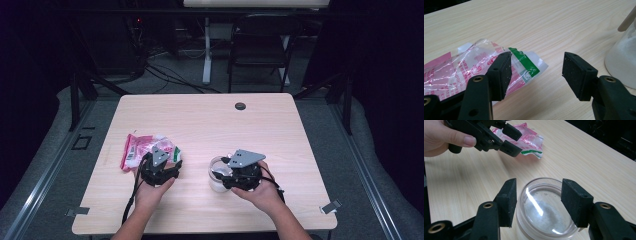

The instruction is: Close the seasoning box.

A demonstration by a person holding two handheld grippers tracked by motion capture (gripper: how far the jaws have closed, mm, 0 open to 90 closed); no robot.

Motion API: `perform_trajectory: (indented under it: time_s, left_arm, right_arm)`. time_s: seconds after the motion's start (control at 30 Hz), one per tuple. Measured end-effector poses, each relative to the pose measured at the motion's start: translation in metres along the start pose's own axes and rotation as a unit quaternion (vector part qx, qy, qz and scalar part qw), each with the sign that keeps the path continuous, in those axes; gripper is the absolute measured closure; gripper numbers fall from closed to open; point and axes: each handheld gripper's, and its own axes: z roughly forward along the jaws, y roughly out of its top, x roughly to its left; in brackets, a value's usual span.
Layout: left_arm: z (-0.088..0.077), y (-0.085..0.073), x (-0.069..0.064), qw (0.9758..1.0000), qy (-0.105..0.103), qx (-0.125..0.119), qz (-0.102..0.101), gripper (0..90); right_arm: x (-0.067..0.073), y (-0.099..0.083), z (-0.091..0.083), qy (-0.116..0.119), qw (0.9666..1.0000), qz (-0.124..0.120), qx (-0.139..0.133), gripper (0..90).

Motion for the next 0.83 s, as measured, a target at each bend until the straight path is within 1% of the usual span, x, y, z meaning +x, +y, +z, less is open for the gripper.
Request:
perform_trajectory:
  time_s: [0.17, 0.23, 0.43, 0.57, 0.67, 0.7, 0.77, 0.83]
  left_arm:
    - [0.000, 0.000, 0.000, 1.0000, 0.000, 0.002, 0.002, 40.8]
    - [0.001, 0.000, 0.000, 1.0000, 0.000, 0.001, -0.001, 40.8]
    - [0.000, 0.000, 0.001, 1.0000, -0.001, 0.003, 0.001, 40.8]
    - [0.000, 0.000, 0.002, 1.0000, 0.001, 0.002, -0.001, 40.8]
    - [-0.001, 0.000, 0.004, 1.0000, 0.005, -0.003, -0.007, 40.8]
    - [-0.001, 0.000, 0.006, 0.9999, 0.006, -0.005, -0.013, 40.8]
    - [-0.003, 0.001, 0.012, 0.9997, 0.011, -0.006, -0.021, 40.8]
    - [-0.005, 0.000, 0.017, 0.9994, 0.016, -0.009, -0.029, 40.8]
  right_arm:
    - [0.000, 0.000, 0.000, 0.001, 1.0000, 0.003, 0.001, 46.5]
    - [-0.001, -0.001, 0.000, 0.001, 1.0000, 0.008, -0.001, 46.5]
    - [-0.004, -0.001, -0.002, 0.004, 0.9998, 0.019, -0.005, 45.9]
    - [-0.010, -0.003, -0.004, 0.000, 0.9994, 0.033, -0.008, 45.5]
    - [-0.014, -0.005, -0.006, -0.001, 0.9990, 0.043, -0.012, 44.9]
    - [-0.014, -0.005, -0.006, -0.001, 0.9990, 0.043, -0.012, 44.9]
    - [-0.019, -0.006, -0.008, -0.002, 0.9987, 0.049, -0.014, 44.1]
    - [-0.025, -0.008, -0.011, -0.007, 0.9980, 0.059, -0.019, 43.9]
